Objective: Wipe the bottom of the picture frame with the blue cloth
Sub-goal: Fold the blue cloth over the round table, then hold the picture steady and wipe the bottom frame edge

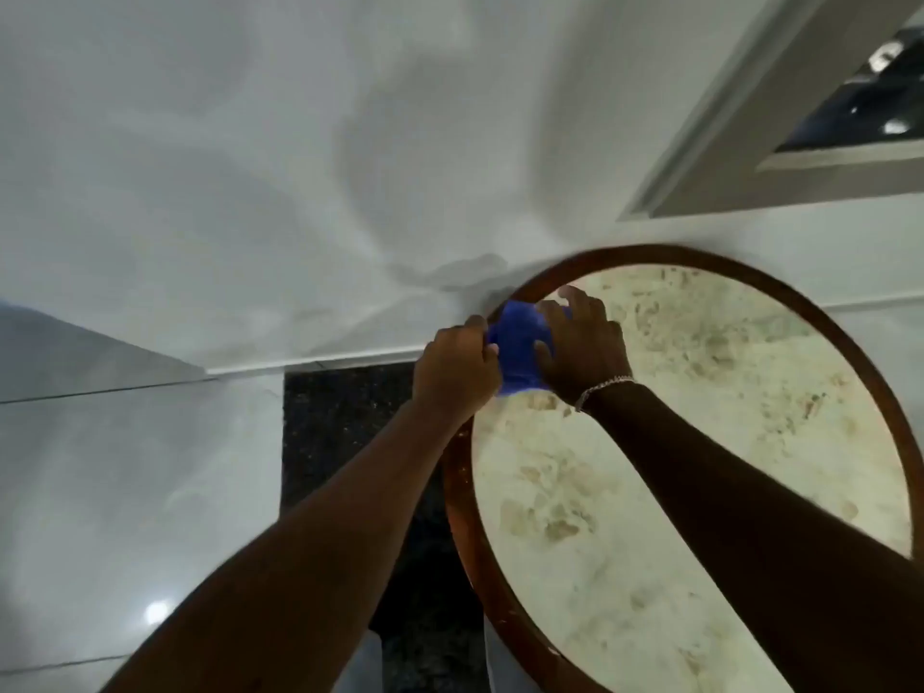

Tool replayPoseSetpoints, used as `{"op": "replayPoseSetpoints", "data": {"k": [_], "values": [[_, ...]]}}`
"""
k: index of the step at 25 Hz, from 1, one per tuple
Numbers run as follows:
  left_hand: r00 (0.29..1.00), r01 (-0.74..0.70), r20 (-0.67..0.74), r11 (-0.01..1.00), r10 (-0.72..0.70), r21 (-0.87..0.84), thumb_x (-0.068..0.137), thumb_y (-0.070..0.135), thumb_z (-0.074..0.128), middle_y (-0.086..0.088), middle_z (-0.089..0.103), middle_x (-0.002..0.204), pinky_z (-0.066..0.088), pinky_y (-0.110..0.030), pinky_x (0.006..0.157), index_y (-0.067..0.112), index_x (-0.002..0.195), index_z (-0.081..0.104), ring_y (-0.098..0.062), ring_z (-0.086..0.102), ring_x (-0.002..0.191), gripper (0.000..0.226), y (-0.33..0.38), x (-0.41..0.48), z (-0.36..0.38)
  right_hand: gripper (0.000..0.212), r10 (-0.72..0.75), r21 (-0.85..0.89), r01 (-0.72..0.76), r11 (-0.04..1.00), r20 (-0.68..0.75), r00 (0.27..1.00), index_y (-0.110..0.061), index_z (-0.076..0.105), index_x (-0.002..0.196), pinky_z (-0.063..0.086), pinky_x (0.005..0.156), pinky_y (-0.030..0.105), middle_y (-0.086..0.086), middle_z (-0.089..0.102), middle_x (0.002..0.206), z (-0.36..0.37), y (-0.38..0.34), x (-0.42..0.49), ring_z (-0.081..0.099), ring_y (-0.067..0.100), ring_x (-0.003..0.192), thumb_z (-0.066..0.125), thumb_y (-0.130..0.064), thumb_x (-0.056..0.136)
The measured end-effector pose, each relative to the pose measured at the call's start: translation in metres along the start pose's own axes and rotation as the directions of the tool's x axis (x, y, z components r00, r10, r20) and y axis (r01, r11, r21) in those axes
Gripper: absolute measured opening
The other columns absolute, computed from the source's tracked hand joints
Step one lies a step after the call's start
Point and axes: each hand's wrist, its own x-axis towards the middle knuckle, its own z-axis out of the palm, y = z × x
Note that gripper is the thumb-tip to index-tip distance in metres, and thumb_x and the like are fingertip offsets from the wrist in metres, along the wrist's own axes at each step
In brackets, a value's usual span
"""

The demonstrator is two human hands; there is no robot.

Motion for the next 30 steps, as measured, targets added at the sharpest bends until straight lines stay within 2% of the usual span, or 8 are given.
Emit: {"op": "replayPoseSetpoints", "data": {"k": [4, 7, 11, 16, 19, 23, 27, 30], "values": [[0.995, 0.091, -0.03, 0.976, -0.099, -0.2, 0.086, 0.007, 0.055, -0.017, 0.069, 0.092, 0.057, -0.045, 0.078, 0.003, 0.104, 0.06, -0.031, 0.065, 0.085, 0.02, 0.01, 0.013, 0.045, 0.055, 0.221, 0.183, -0.216, 0.959, -0.008, 0.975, -0.012, 0.046, 0.135, 0.045, 0.099, 0.046, 0.023, 0.028, 0.15, 0.03, 0.016, 0.002, 0.042, 0.046, 0.122, 0.057, -0.002, 0.083], [0.985, 0.078, -0.113, 0.914, -0.133, -0.398, 0.078, -0.007, 0.055, -0.011, 0.065, 0.072, 0.054, -0.035, 0.061, 0.004, 0.092, 0.064, -0.025, 0.061, 0.065, 0.02, 0.013, 0.017, 0.039, 0.054, 0.397, 0.468, -0.338, 0.816, -0.029, 0.917, -0.01, 0.057, 0.121, 0.043, 0.082, 0.029, 0.022, 0.039, 0.137, 0.017, 0.013, 0.012, 0.052, 0.038, 0.11, 0.055, 0.012, 0.071], [0.957, -0.049, -0.278, 0.896, -0.084, -0.441, 0.08, -0.01, 0.061, -0.01, 0.072, 0.083, 0.047, -0.007, 0.061, 0.002, 0.099, 0.069, -0.014, 0.063, 0.066, 0.024, 0.022, 0.018, -0.026, 0.048, 0.311, 0.627, -0.079, 0.775, -0.27, 0.911, -0.005, 0.063, 0.108, 0.045, 0.08, 0.029, 0.019, 0.05, 0.122, -0.034, -0.029, 0.018, 0.054, 0.026, 0.096, 0.056, 0.018, 0.067], [0.836, -0.309, -0.548, 0.801, -0.029, -0.513, 0.083, -0.008, 0.066, -0.01, 0.073, 0.104, 0.057, -0.015, 0.072, 0.0, 0.109, 0.069, -0.017, 0.069, 0.086, 0.027, 0.063, 0.015, -0.167, 0.054, 0.125, 0.566, 0.308, 0.764, -0.599, 0.791, -0.016, 0.061, 0.113, 0.046, 0.074, 0.002, 0.011, 0.051, 0.123, -0.169, -0.107, 0.03, 0.056, 0.008, 0.087, 0.063, 0.015, 0.069], [0.73, -0.455, -0.682, 0.776, 0.044, -0.437, 0.085, -0.005, 0.067, -0.004, 0.07, 0.105, 0.061, -0.024, 0.072, 0.004, 0.111, 0.069, -0.011, 0.067, 0.088, 0.028, 0.098, 0.008, -0.244, 0.052, -0.006, 0.41, 0.483, 0.774, -0.757, 0.653, -0.011, 0.06, 0.115, 0.043, 0.077, 0.001, 0.014, 0.055, 0.122, -0.254, -0.147, 0.03, 0.053, 0.001, 0.087, 0.067, 0.014, 0.069], [0.422, -0.688, -0.877, 0.712, 0.231, -0.144, 0.085, -0.003, 0.068, 0.003, 0.067, 0.104, 0.062, -0.032, 0.077, 0.003, 0.112, 0.068, -0.009, 0.066, 0.094, 0.028, 0.158, -0.005, -0.383, 0.046, -0.096, 0.199, 0.688, 0.698, -0.926, 0.365, -0.007, 0.059, 0.116, 0.046, 0.084, 0.006, 0.016, 0.054, 0.123, -0.397, -0.216, 0.021, 0.057, 0.012, 0.101, 0.068, 0.013, 0.075], [0.096, -0.779, -0.916, 0.602, 0.391, 0.175, 0.084, -0.007, 0.064, -0.01, 0.069, 0.101, 0.061, -0.034, 0.078, -0.002, 0.112, 0.067, -0.013, 0.064, 0.092, 0.029, 0.221, -0.021, -0.501, 0.045, -0.105, -0.008, 0.791, 0.612, -0.992, 0.072, -0.006, 0.055, 0.115, 0.048, 0.088, 0.014, 0.018, 0.052, 0.12, -0.51, -0.269, 0.001, 0.054, 0.017, 0.109, 0.064, 0.016, 0.076], [-0.015, -0.761, -0.885, 0.569, 0.466, 0.312, 0.084, -0.008, 0.063, -0.015, 0.071, 0.103, 0.061, -0.034, 0.079, -0.003, 0.114, 0.066, -0.016, 0.065, 0.093, 0.03, 0.259, -0.024, -0.558, 0.046, 0.006, -0.03, 0.816, 0.577, -0.999, -0.041, -0.01, 0.053, 0.119, 0.048, 0.086, 0.015, 0.004, 0.05, 0.118, -0.567, -0.295, -0.002, 0.054, 0.005, 0.101, 0.064, 0.01, 0.079]]}}
